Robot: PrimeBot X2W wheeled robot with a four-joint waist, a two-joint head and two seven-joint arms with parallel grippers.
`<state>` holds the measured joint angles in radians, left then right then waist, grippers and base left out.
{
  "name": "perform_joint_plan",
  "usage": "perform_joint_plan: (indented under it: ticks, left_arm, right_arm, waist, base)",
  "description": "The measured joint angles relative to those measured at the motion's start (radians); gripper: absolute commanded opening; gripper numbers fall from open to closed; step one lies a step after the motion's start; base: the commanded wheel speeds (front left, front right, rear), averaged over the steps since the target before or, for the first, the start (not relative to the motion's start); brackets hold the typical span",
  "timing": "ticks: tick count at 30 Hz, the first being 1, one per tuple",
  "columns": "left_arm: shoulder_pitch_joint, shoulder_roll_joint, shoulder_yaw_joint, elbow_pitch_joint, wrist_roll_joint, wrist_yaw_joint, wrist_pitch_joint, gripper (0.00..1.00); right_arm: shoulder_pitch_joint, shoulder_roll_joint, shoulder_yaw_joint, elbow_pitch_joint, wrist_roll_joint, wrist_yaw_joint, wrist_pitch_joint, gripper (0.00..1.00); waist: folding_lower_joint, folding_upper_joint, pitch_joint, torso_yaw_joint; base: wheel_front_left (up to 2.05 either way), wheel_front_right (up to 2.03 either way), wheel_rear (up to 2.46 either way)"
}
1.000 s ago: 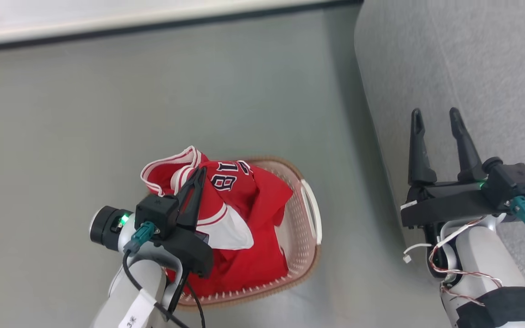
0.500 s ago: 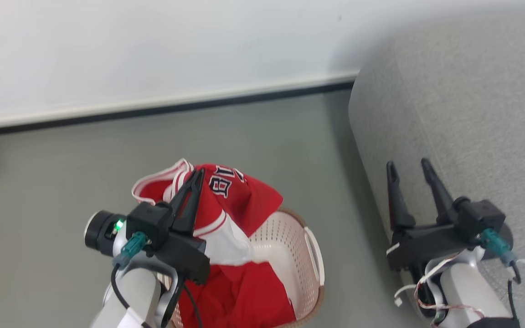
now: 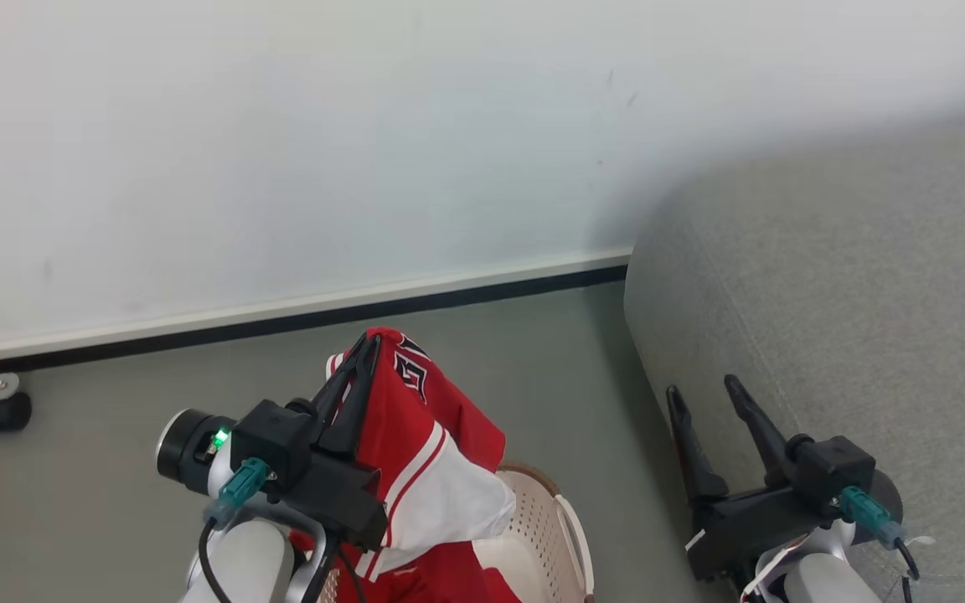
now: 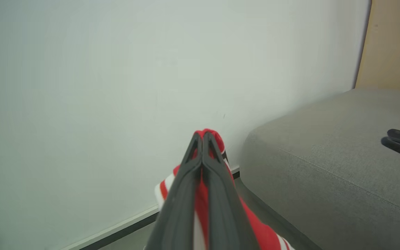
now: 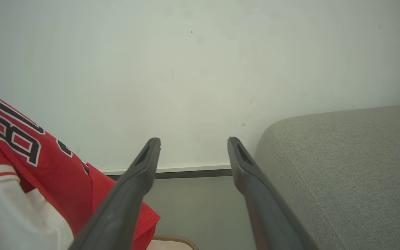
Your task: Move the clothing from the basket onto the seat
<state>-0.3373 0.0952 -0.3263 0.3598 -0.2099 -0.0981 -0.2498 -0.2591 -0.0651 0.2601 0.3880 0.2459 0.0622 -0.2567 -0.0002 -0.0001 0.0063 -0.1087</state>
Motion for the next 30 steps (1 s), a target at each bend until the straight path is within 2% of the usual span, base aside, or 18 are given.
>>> perform_joint_plan:
  ticks: [10,18,24,30]
  left_arm:
    - [-0.004,0.001,-0.013,-0.048,0.0,-0.005,0.006,0.0]
    - [-0.028,-0.002,-0.022,-0.068,0.0,-0.007,0.03,0.0]
    - [-0.029,-0.007,-0.04,-0.076,0.0,-0.008,0.05,0.0]
    - [-0.045,-0.012,-0.06,-0.08,0.0,-0.008,0.068,0.0]
  right_arm:
    - [0.002,0.001,0.095,0.02,-0.016,0.035,0.0,1.0]
    - [-0.026,0.001,0.217,0.066,-0.044,0.058,0.0,1.0]
    - [-0.079,0.001,0.334,0.106,-0.046,0.061,0.001,1.0]
    - [-0.139,-0.001,0.528,0.119,-0.015,0.062,0.001,1.0]
  waist:
    - [0.0001,0.0,-0.048,-0.004]
    - [0.0003,0.0002,-0.06,-0.006]
    - [0.0003,0.0002,-0.066,-0.006]
    - [0.0003,0.0002,-0.067,0.003]
  base:
    - [0.0,0.0,0.0]
    - [0.0,0.0,0.0]
    - [0.0,0.0,0.0]
    - [0.0,0.0,0.0]
